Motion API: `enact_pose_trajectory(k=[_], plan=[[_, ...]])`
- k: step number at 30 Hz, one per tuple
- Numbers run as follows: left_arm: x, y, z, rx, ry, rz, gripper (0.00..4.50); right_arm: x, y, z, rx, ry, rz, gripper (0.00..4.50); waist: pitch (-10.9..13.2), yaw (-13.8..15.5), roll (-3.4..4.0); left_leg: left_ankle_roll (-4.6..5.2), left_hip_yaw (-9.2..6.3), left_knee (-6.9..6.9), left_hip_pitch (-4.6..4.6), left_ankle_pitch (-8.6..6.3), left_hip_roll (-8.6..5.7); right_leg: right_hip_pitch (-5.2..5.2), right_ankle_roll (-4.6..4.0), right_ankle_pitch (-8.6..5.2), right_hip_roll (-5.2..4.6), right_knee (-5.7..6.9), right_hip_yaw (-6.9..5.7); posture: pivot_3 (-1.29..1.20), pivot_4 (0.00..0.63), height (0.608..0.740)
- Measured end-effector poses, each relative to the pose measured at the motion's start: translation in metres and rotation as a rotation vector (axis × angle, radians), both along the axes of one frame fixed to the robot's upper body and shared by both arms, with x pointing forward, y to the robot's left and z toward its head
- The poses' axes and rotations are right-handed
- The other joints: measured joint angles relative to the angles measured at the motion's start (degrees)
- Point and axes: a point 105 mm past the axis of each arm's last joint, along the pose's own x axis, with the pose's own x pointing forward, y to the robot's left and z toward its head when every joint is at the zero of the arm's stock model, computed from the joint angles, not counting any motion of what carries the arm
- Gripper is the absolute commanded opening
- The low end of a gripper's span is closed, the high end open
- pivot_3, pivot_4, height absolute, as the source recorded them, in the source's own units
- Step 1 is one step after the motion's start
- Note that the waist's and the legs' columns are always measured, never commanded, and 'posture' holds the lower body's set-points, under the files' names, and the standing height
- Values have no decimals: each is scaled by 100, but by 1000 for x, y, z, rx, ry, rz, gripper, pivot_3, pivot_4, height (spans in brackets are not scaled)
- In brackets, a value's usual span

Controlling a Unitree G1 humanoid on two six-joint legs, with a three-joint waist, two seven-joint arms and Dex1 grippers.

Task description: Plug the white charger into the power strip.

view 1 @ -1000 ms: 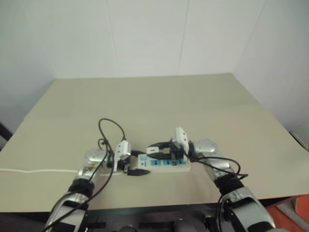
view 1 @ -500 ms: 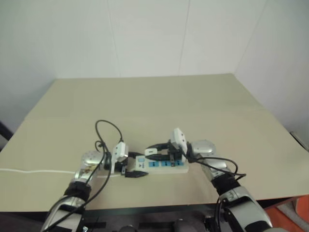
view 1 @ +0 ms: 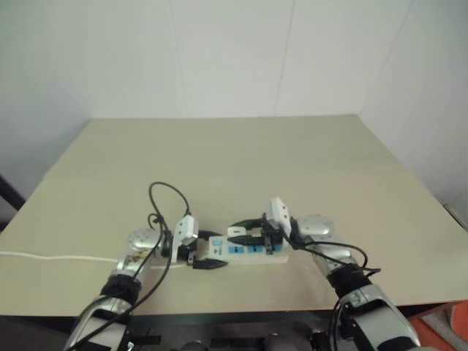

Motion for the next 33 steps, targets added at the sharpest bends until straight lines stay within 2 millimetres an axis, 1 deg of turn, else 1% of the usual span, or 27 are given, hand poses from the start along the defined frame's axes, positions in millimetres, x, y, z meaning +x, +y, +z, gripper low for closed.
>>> enact_pose_trajectory(k=[11,13,15,21,27,29,31,33], plan=[[1,4,-1,2,7,13,3314,3,9,0,-10,23,19,1161,0,-47,0,0,0,0,5,0,2,0,-3,-2,2,2,1,0,150,740],[1,4,-1,2,7,13,3314,3,10,0,-12,31,19,1884,0,-48,0,0,0,0,5,0,2,0,-3,-2,2,2,1,0,150,740],[0,3,-1,-1,5,7,3314,4,7,-10,-59,63,2,2438,0,-40,0,0,0,0,2,0,2,-2,-4,-3,2,0,0,0,150,740],[0,3,-1,-3,5,3,3314,5,6,-8,-86,74,-9,4466,0,-22,-1,0,0,-2,-2,0,1,-4,-2,-6,1,-2,0,0,150,740],[1,1,0,-5,7,-2,3314,6,4,-7,-93,82,-23,4466,0,-13,-1,0,0,-2,-4,0,1,-6,-1,-7,1,-4,0,0,150,740],[2,-2,0,-8,7,-11,4045,6,0,-5,-98,86,-32,4500,2,12,-1,0,0,-2,-10,0,0,-10,-1,-7,0,-5,-1,0,150,740],[1,-3,-1,9,15,-23,4482,6,-10,-3,-113,92,-49,4500,6,63,1,0,0,-2,-27,0,-2,-28,0,-7,-2,-7,-1,0,150,740],[2,-4,1,12,10,-38,4482,6,-26,0,-129,100,-81,4500,7,104,1,-1,0,-2,-63,0,-7,-62,0,-7,-6,-5,-1,0,150,740]])
